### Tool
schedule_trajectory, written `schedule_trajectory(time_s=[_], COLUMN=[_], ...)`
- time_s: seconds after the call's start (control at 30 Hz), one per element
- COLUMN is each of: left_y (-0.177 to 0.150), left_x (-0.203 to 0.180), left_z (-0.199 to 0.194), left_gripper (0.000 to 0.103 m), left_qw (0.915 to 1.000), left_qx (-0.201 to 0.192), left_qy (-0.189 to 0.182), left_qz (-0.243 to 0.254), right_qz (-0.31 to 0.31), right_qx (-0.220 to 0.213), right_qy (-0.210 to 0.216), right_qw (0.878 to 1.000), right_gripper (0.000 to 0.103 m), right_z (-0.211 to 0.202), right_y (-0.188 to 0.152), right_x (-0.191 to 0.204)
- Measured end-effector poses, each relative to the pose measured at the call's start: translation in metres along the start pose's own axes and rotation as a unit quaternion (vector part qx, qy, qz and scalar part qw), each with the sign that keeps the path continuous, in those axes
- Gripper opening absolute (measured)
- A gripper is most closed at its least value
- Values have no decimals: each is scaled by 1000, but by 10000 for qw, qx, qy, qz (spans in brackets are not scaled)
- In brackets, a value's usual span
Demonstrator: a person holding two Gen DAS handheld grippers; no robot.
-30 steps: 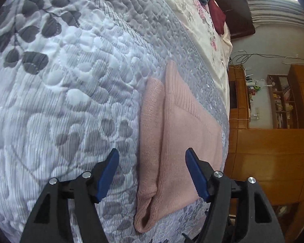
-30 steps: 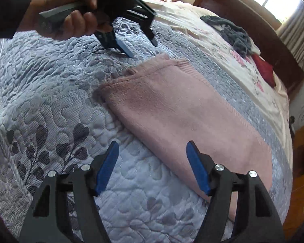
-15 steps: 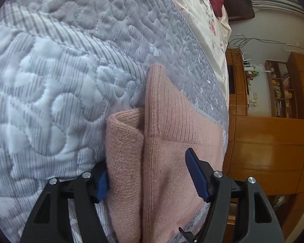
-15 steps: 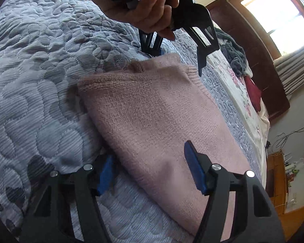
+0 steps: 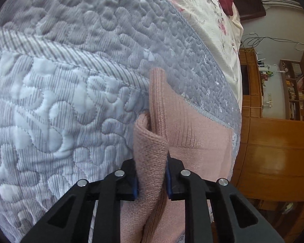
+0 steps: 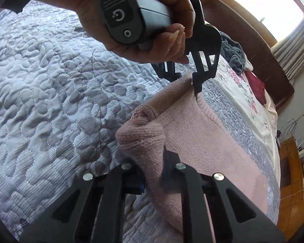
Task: Fold small clothes
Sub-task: 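Grasp the folded sweater edge with the left tool and lift it, then fold the lifted edge over the sweater with the left tool and open it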
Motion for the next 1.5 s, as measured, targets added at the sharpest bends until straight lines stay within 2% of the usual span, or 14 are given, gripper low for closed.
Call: schedule_trajectory(time_s=[0.17, 0.33, 0.6, 0.7, 1.0, 1.5], left_y=[-4, -11, -23, -27, -40, -41], left_x=[-54, -112, -181, -198, -241, -261], left_z=[-19, -30, -26, -20, -6, 7], left_gripper=[18, 18, 18, 18, 18, 18], left_qw=[9994, 9970, 9909, 9886, 9847, 9800], left_qx=[-141, -267, -406, -418, -420, -314], left_qy=[165, 431, 909, 1070, 1210, 1338], left_qz=[280, 587, 905, 970, 1181, 1442], right_qz=[713, 1488, 2114, 2290, 2598, 2959], right_qx=[-189, -342, -474, -486, -490, -557], right_qy=[41, 148, 184, 209, 231, 306], right_qw=[9973, 9882, 9761, 9720, 9642, 9531], right_gripper=[9, 9, 9, 9, 9, 9], right_z=[-33, -61, -90, -95, -109, -114], right_y=[9, 8, -10, -17, -34, -45], right_x=[-42, -91, -142, -156, -181, -203])
Point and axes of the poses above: each gripper's, at about its wrist camera, not at the fingertips, and z roughly the way its jaws point, x to its left, y to its top, the point moved 3 cm from there along z, roughly the way its jaws point, and after that the axes turned 6 degrees about -y, right-handed, at the moved point
